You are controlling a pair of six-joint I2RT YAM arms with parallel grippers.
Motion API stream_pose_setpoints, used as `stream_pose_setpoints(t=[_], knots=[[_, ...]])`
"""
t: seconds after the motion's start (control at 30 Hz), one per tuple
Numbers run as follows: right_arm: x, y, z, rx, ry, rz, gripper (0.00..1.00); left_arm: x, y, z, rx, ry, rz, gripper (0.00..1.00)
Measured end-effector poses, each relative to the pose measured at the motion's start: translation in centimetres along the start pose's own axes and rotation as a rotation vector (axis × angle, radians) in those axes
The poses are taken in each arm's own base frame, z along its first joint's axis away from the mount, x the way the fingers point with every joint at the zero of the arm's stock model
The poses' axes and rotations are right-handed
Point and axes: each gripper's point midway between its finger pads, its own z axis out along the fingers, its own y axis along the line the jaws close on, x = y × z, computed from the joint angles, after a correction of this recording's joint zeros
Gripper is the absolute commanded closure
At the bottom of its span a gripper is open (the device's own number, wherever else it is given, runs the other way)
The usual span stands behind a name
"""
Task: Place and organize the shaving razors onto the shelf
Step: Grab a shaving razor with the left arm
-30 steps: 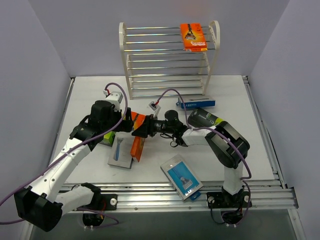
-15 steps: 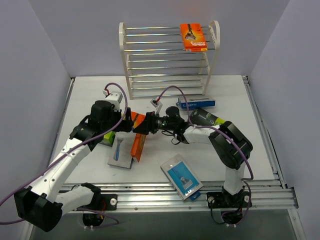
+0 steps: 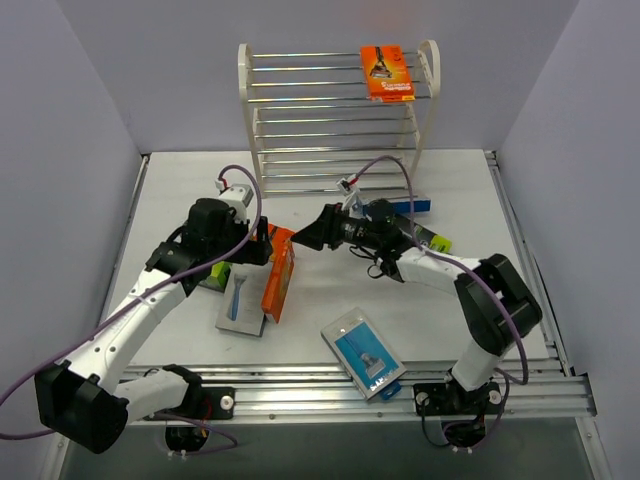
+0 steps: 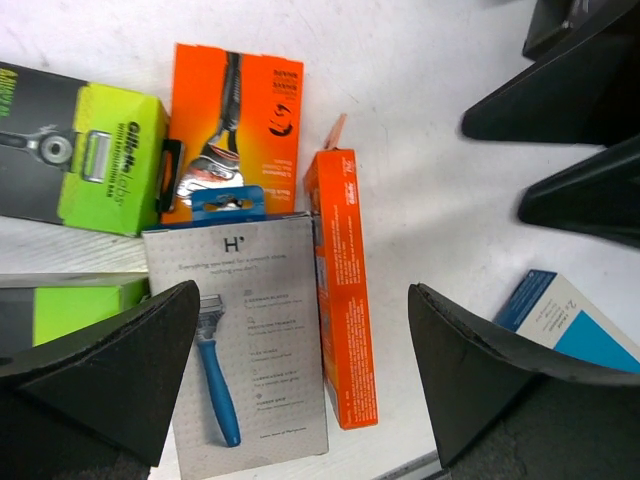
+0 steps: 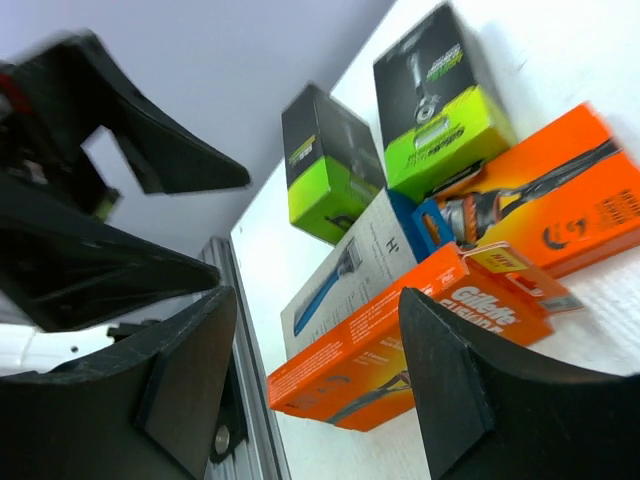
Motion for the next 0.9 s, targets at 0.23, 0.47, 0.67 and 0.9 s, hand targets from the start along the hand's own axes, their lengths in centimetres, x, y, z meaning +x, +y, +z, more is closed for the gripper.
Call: stream_pose_setpoints(t=[0.23, 0.47, 0.67, 0.9], knots=[[-1.3, -0.5, -5.9, 0.062, -0.088, -0.016, 0.38, 3.1, -0.9, 2.9, 0.041, 0.151, 0.021, 0.06], [1.8, -1.6, -8.9, 0.122, -0.055, -0.007, 0.37, 6.0, -1.8, 4.5, 0.045, 0.282, 0.068, 0.06], [2.3, -2.5, -11.4, 0.174, -0.074, -0.009, 0.36, 8.3, -2.7, 5.7, 0.047, 0.378, 0.110, 0.06], [1.6, -2.6, -13.0, 0.190, -0.103, -0.034, 0.36, 10.7, -1.7, 6.9, -0.014, 0.477, 0.129, 0.10]])
